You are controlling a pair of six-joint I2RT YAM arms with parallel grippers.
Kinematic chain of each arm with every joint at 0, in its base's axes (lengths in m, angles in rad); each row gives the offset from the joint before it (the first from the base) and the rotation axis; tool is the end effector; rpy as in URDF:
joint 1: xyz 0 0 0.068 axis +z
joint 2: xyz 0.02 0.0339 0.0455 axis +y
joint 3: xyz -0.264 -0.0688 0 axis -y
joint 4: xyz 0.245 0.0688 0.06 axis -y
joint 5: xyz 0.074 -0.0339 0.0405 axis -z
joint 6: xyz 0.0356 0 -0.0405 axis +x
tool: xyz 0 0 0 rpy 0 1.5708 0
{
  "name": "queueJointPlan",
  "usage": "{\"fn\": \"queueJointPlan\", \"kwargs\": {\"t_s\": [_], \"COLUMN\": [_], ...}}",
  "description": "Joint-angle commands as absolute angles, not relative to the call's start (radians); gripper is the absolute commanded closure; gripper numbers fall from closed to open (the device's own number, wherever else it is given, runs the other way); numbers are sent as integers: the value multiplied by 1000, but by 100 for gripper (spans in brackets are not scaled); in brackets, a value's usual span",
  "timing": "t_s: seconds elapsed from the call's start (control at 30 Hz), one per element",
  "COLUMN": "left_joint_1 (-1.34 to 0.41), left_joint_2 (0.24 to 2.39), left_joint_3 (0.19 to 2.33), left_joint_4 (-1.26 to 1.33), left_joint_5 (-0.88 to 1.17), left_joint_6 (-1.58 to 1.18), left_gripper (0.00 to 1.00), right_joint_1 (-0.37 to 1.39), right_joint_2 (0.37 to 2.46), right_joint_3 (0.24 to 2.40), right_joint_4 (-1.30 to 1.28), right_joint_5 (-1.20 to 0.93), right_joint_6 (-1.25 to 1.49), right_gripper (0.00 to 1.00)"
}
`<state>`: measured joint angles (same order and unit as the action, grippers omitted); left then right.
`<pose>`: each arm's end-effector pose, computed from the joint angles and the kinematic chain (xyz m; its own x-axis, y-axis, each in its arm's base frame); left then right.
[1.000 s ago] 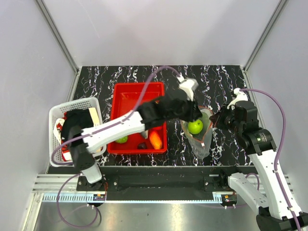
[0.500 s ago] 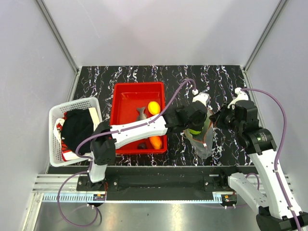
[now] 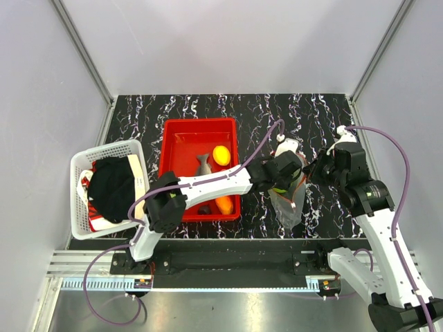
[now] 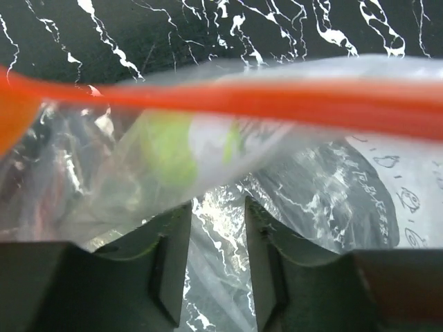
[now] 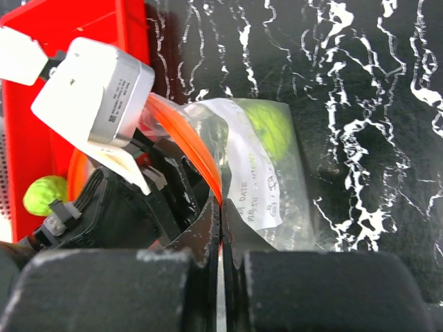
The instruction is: Open the zip-top bag and remove the fake food
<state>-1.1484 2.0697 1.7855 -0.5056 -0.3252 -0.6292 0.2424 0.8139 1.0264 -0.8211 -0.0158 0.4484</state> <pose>0.2048 -0.4278 0.2577 -0.6898 0.1744 -0.7027 0.4529 0.8612 -0.2308 0.1508 0.0379 0.3531 -0.6096 0.2958 -0.7354 0.0130 0.9314 0.3638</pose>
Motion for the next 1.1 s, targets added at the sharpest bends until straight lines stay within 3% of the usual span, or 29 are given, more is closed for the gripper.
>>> {"fn": "queueJointPlan", "kwargs": {"t_s": [0.0, 0.07, 0.1, 0.17, 0.73, 0.87, 0.93, 1.07], "left_joint_1": [-1134, -1129, -1126, -1120, -1094, -1092, -1089, -1086], "left_joint_2": [2092, 2109, 2112, 2132, 2295, 2296, 2304, 2295], "left_joint_3": [1845, 1853, 1855, 1865, 1924, 1898, 1896, 1893], "left_joint_4": [-468, -468, -468, -459, -381, -305, -272, -255], "left_joint_5": [-379, -382, -379, -373, -408, -405, -403, -405], "left_joint_6": [-626, -623, -623, -614, -509, -451, -439, -419], "left_gripper": [54, 48, 38, 34, 23, 27, 34, 61], "right_joint_1": [244, 244, 244, 244, 244, 244, 244, 244], "right_joint_2": [819, 824, 825, 827, 842, 845, 844, 839], "right_joint_3": [1046, 1043, 1043, 1037, 988, 977, 977, 986], "right_joint_4": [-839, -841, -841, -841, -821, -815, -815, -818], "right_joint_5": [37, 37, 34, 34, 32, 25, 21, 21], "right_joint_6": [437, 434, 436, 434, 411, 416, 417, 416], "right_gripper": [100, 100, 100, 100, 100, 100, 100, 100]}}
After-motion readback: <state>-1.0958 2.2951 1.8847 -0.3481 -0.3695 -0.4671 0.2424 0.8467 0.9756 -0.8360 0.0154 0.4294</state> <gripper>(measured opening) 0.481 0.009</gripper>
